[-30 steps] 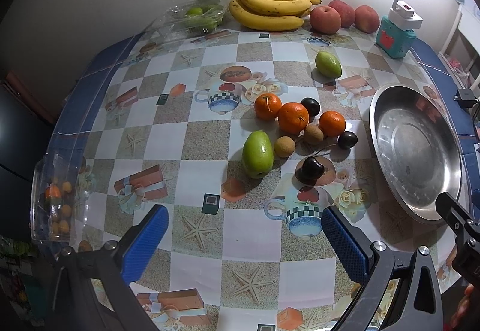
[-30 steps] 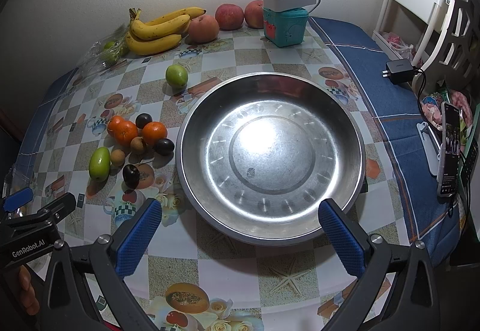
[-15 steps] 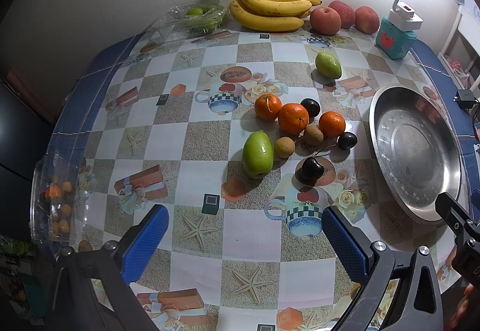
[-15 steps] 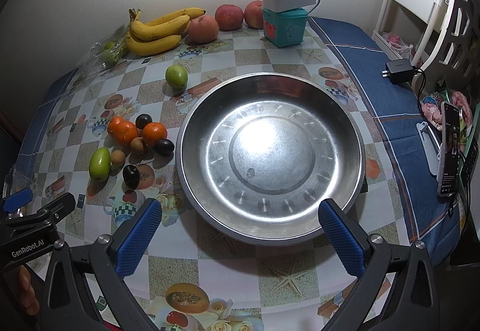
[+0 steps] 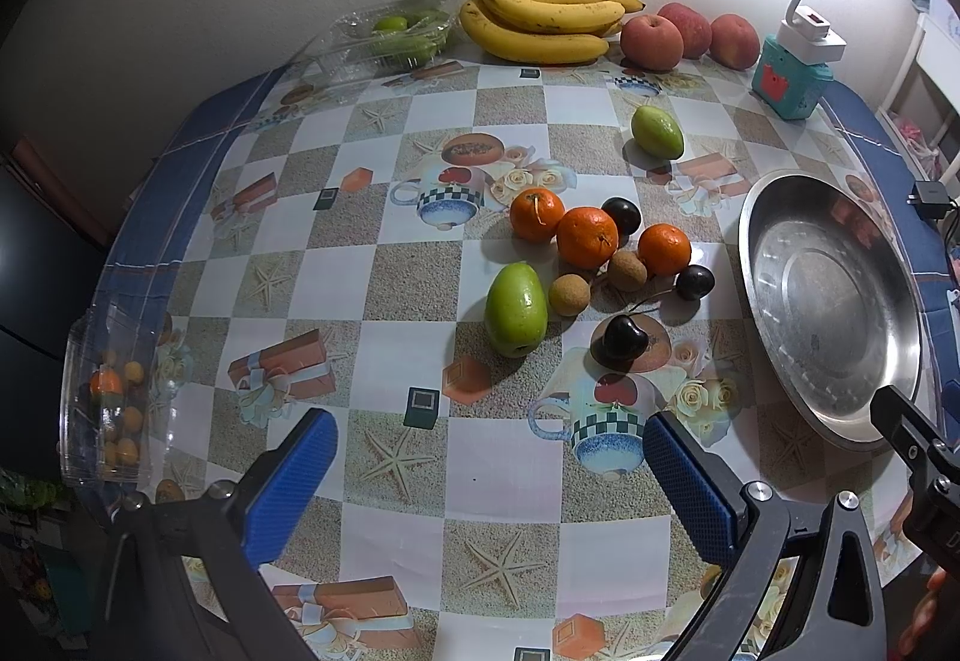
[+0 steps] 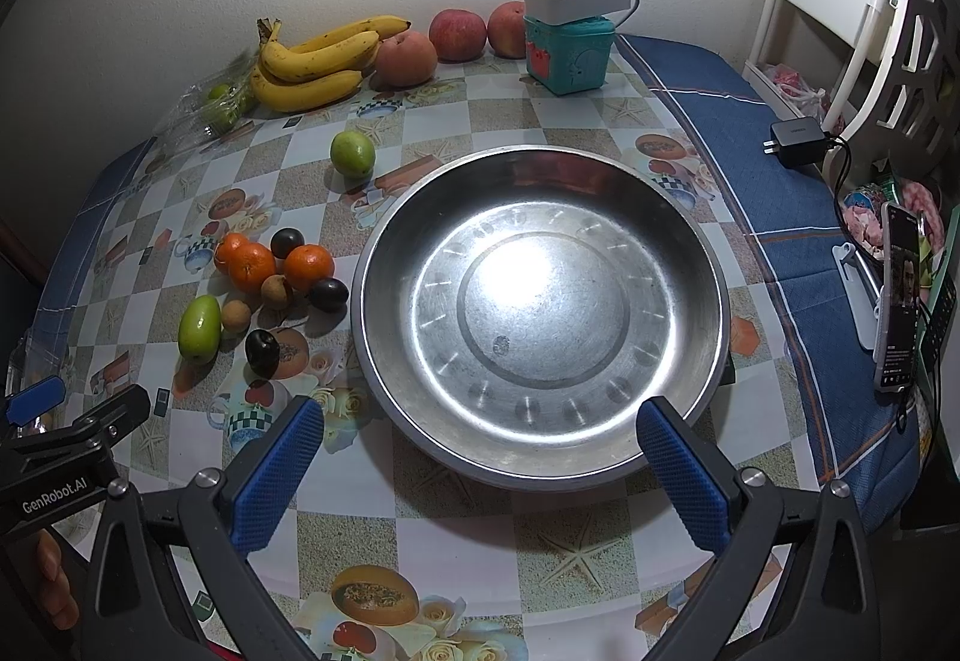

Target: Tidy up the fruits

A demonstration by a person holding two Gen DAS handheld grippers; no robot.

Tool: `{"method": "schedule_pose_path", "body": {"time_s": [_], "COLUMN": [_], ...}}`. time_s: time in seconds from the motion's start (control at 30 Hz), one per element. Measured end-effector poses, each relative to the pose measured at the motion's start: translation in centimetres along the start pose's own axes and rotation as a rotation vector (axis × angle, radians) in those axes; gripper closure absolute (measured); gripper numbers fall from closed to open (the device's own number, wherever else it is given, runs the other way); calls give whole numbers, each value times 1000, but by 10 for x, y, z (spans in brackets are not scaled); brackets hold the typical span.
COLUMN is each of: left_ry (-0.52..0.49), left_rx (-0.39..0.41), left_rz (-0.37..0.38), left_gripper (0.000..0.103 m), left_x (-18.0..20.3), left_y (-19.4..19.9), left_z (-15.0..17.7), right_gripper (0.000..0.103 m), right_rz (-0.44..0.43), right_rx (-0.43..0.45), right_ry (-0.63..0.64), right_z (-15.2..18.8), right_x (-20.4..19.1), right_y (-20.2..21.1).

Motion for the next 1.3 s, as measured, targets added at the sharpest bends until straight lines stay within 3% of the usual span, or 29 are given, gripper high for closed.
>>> {"method": "schedule_pose_path", "body": {"time_s": [0.7, 0.9, 1.1, 1.3], "left_ry": [17, 69, 111, 38], "left_rx": [9, 77, 120, 133], "left_rz": [26, 114, 278, 273], "left_gripper": [0, 0, 0, 0], "left_x": [0, -12, -26, -42], "left_y": [1, 10, 13, 8], "left_z": [-2, -12, -29, -40], "right_gripper": [0, 0, 0, 0], "right_rz": [-6, -77, -171, -233], "right_rx": [-6, 9, 49, 7], "right_ry": [5, 62, 173, 243], "right_z": [0, -3, -14, -15], "right_x": [-2, -18, -58, -92], "right_y": [-1, 3, 14, -3]}}
Point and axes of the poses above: each gripper's, at about its wrist camera, not at the fingertips, and y roughly against the way its jaws point, x to its right, z to its underside, the point moved 4 cm from there along -y, roughly the way its jaws point, and after that the axes turned 9 degrees about z, right-handed, at the moved point
